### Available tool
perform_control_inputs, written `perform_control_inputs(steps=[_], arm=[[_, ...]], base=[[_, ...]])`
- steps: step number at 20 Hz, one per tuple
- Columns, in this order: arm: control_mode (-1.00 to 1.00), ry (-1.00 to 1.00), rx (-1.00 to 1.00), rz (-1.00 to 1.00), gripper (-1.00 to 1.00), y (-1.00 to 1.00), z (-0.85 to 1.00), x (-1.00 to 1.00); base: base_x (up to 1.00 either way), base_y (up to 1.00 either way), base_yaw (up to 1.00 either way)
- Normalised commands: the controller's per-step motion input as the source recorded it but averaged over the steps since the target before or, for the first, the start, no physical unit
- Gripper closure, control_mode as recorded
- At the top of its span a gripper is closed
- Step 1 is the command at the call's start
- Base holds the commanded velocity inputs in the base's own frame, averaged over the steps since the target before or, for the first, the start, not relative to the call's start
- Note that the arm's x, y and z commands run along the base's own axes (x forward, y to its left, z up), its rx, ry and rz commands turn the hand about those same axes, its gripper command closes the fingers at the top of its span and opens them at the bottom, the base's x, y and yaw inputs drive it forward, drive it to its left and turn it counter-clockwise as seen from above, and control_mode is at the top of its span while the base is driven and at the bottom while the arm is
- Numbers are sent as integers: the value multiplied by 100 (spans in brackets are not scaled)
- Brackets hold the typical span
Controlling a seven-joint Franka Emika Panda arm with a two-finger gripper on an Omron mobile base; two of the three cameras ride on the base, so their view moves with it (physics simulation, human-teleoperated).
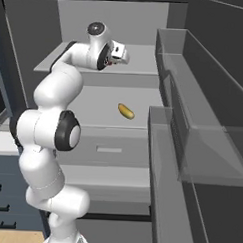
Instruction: Place one cucumber and one chicken drumstick in each tupperware on the nearby counter, to pack two identical lunches.
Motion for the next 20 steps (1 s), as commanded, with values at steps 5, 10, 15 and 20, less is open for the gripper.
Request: perform_control_inputs(steps=[5,10,15,20], arm=[[-100,0,0,12,100,0,-16,-16],[-100,4,0,-5,100,0,0,-70],[-100,2,0,-1,100,0,0,-100],[-100,0,0,0,100,1,-15,-100]], base=[[0,0,0],[0,0,0],[0,0,0],[0,0,0]])
